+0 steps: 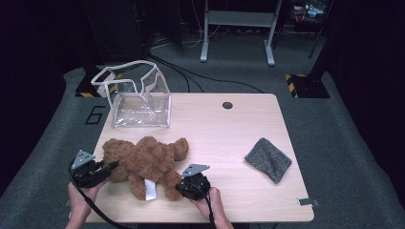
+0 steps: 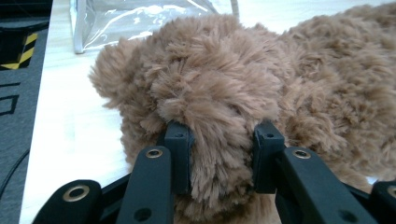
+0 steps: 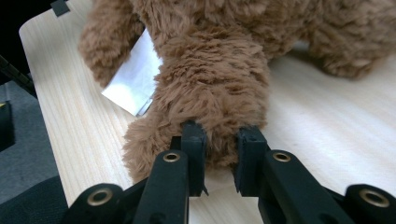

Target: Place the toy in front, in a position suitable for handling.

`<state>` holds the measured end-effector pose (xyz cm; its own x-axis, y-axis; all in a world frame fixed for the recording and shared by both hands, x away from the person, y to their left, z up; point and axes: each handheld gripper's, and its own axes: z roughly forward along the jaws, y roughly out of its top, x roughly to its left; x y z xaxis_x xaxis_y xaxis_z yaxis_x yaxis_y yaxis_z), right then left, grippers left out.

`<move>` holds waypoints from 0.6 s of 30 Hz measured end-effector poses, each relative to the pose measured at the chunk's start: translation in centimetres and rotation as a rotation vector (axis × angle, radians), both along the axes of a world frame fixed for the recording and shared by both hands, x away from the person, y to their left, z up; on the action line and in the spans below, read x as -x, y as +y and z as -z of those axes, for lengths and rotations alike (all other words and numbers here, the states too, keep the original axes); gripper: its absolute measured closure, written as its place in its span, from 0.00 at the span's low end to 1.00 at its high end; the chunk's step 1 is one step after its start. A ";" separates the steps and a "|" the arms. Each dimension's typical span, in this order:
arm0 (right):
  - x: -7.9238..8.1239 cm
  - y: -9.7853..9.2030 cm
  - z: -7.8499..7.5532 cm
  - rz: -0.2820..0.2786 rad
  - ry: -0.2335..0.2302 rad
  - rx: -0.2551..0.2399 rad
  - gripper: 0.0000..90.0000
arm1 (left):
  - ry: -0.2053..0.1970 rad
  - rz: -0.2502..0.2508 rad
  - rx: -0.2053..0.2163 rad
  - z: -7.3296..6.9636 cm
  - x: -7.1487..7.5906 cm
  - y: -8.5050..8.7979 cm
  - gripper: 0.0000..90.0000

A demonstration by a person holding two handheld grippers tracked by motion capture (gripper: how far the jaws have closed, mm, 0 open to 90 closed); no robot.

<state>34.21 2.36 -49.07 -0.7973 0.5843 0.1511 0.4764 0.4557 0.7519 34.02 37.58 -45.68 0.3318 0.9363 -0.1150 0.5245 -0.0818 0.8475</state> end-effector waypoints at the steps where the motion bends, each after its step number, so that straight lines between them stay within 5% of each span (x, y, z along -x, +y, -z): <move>1: 0.2 -0.4 -0.6 0.005 -0.025 0.011 0.86 | -0.002 0.009 0.001 -0.3 0.0 -0.2 0.75; 18: 0.1 -5.2 -4.5 0.077 -0.165 0.045 0.87 | -0.102 0.079 0.036 -3.7 -1.7 -4.7 0.77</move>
